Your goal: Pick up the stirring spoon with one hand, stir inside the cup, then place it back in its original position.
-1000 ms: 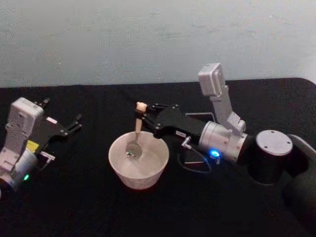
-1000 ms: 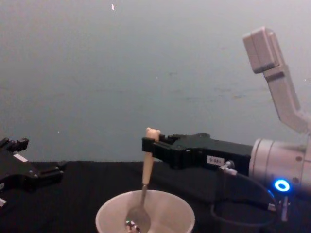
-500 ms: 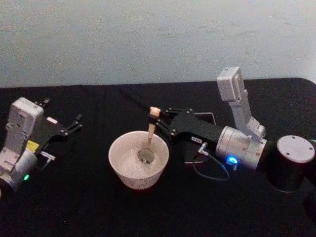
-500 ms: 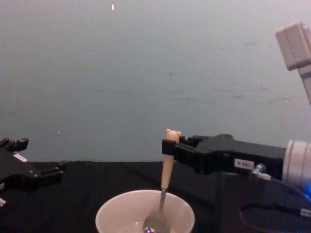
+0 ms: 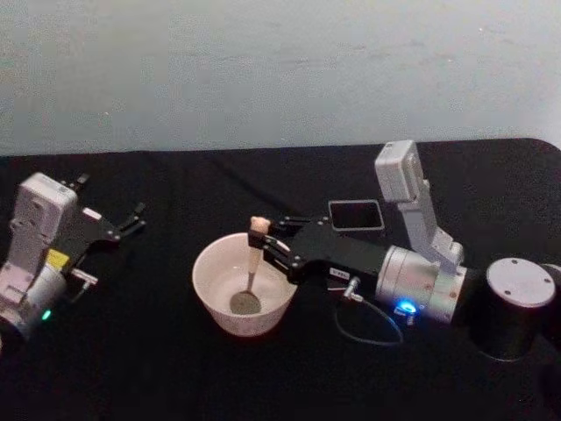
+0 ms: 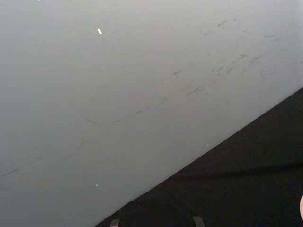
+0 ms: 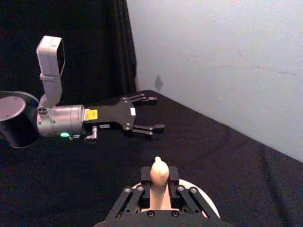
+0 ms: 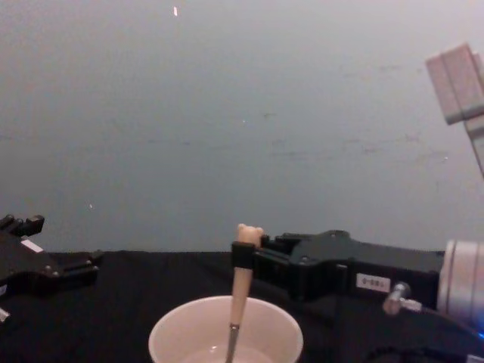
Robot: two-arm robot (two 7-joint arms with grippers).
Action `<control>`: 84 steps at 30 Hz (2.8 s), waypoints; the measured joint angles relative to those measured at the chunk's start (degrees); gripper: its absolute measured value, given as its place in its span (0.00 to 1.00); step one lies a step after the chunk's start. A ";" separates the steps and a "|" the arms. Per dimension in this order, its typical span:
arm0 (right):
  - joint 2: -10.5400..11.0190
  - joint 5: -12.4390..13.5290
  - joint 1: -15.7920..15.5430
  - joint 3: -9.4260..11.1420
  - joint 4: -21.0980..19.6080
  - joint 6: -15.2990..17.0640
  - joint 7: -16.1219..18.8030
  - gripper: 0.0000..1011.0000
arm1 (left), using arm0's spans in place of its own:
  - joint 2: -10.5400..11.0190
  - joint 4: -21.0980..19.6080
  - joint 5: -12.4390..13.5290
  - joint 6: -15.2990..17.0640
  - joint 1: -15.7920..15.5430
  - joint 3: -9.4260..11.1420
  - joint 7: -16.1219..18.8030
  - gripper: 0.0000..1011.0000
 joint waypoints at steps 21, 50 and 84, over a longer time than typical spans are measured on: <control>-4.85 -2.96 5.75 -0.88 7.92 -1.53 -2.11 0.22 | 0.00 0.00 0.00 0.00 0.00 0.00 0.00 0.99; -1.70 2.02 1.13 1.30 2.25 1.23 -1.83 0.22 | 0.00 0.00 0.00 0.00 0.00 0.00 0.00 0.99; -1.07 8.24 -1.34 8.10 -4.94 3.07 -10.31 0.22 | 0.00 0.00 0.00 0.00 0.01 0.00 0.00 0.99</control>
